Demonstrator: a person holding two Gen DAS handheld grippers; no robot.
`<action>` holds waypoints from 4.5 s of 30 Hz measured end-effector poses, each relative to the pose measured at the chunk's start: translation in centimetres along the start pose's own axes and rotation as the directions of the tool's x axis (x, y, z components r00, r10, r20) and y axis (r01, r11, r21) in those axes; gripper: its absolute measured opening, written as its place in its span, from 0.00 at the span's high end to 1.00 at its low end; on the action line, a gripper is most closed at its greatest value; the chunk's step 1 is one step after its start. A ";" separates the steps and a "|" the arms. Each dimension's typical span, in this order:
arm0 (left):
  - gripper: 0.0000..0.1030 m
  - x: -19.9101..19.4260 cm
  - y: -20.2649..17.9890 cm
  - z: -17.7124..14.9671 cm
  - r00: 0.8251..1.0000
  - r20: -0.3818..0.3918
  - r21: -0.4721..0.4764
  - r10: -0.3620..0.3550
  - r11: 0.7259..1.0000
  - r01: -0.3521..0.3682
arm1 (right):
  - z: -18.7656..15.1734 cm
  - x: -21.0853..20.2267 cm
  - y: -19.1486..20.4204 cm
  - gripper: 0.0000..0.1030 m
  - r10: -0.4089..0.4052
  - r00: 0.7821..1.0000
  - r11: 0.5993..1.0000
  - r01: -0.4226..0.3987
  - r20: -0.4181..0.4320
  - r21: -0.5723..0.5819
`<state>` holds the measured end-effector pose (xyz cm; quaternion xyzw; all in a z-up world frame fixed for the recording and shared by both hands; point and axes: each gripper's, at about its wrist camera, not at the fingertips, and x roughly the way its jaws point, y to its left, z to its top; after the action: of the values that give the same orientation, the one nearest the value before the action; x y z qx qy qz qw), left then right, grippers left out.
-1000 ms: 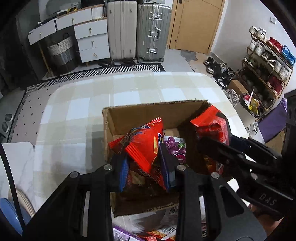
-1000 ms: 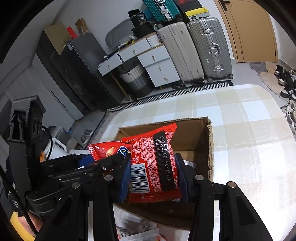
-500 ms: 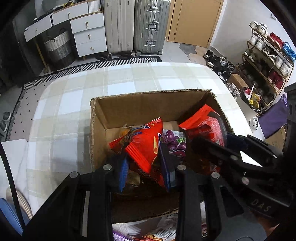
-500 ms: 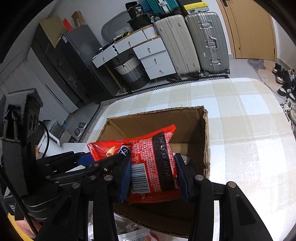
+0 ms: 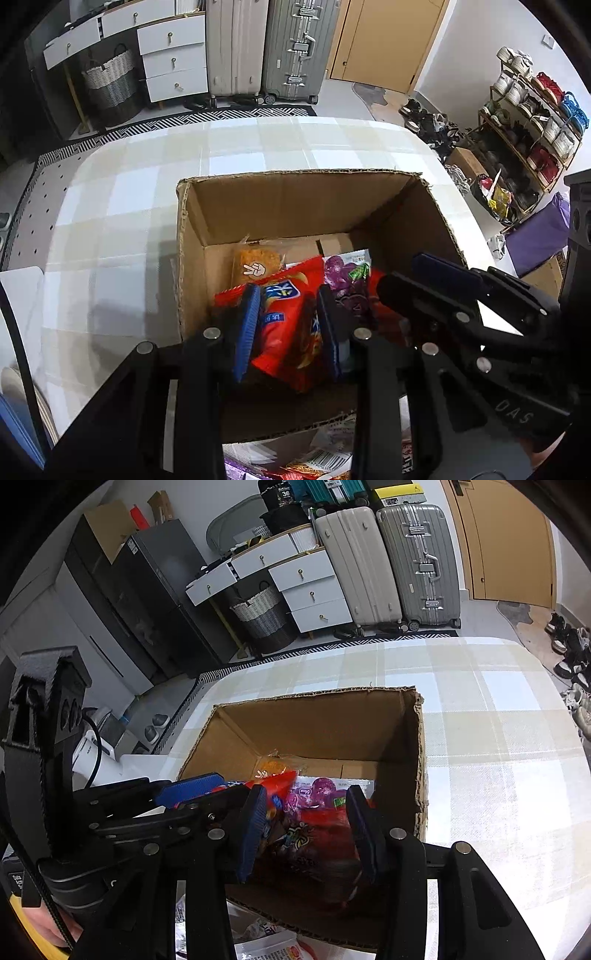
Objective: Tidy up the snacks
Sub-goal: 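Open both tools releasing the red packets into the box, then withdraw both tools from the box back toward the snack pile, then grasp the white noodle-snack bag with the right tool while the left tool grasps the silver-purple bag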
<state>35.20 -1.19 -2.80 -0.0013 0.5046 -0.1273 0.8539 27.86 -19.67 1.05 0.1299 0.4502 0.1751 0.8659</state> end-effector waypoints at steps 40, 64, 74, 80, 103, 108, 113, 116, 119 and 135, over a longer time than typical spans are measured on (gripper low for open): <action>0.25 -16.2 -5.5 -7.3 0.979 0.204 0.058 0.015 0.998 -0.027 | -2.8 -13.7 5.1 0.53 -0.006 0.987 0.998 0.015 0.160 -0.060; 0.00 -35.8 -10.9 -24.0 0.890 0.447 0.033 0.092 0.992 -0.119 | -13.3 -28.0 9.4 0.14 0.043 0.942 0.990 0.003 0.334 -0.139; 0.00 -39.5 -11.3 -30.3 0.832 0.535 0.025 0.146 0.982 -0.188 | -18.4 -29.9 10.2 0.03 0.141 0.906 0.980 -0.069 0.399 -0.189; 0.00 -38.3 -10.3 -31.3 0.826 0.538 0.005 0.169 0.979 -0.204 | -18.8 -27.5 9.6 0.01 0.161 0.897 0.977 -0.088 0.411 -0.192; 0.00 -19.0 -1.5 -24.3 0.929 0.355 -0.093 0.108 0.992 -0.080 | -17.3 -13.0 2.4 0.01 0.066 0.970 0.992 -0.038 0.232 -0.122; 0.00 -17.2 -1.0 -24.7 0.948 0.307 -0.077 0.086 0.995 -0.065 | -17.7 -11.6 0.8 0.01 0.049 0.984 0.995 -0.033 0.174 -0.092; 0.00 -16.0 -0.3 -24.8 0.959 0.274 -0.104 0.073 0.994 -0.046 | -18.1 -10.1 -0.7 0.01 0.001 0.995 0.999 0.004 0.095 -0.052; 0.00 -15.8 -0.3 -25.1 0.962 0.262 -0.117 0.078 0.992 -0.049 | -18.6 -9.1 -1.9 0.01 0.019 0.999 1.000 -0.019 0.041 -0.009; 0.00 -14.8 -0.3 -25.2 0.969 0.234 -0.119 0.076 0.992 -0.048 | -19.0 -8.1 -2.7 0.01 0.006 1.000 1.000 -0.006 -0.003 0.015; 0.00 -12.9 -0.4 -25.3 0.983 0.169 -0.134 0.069 0.990 -0.047 | -20.0 -5.5 -1.3 0.52 0.042 0.994 0.998 -0.047 -0.096 -0.050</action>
<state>7.35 4.45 -4.07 -0.0529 0.4354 -0.0688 0.8960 8.67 -21.80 -6.66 0.1087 0.4832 0.2123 0.8424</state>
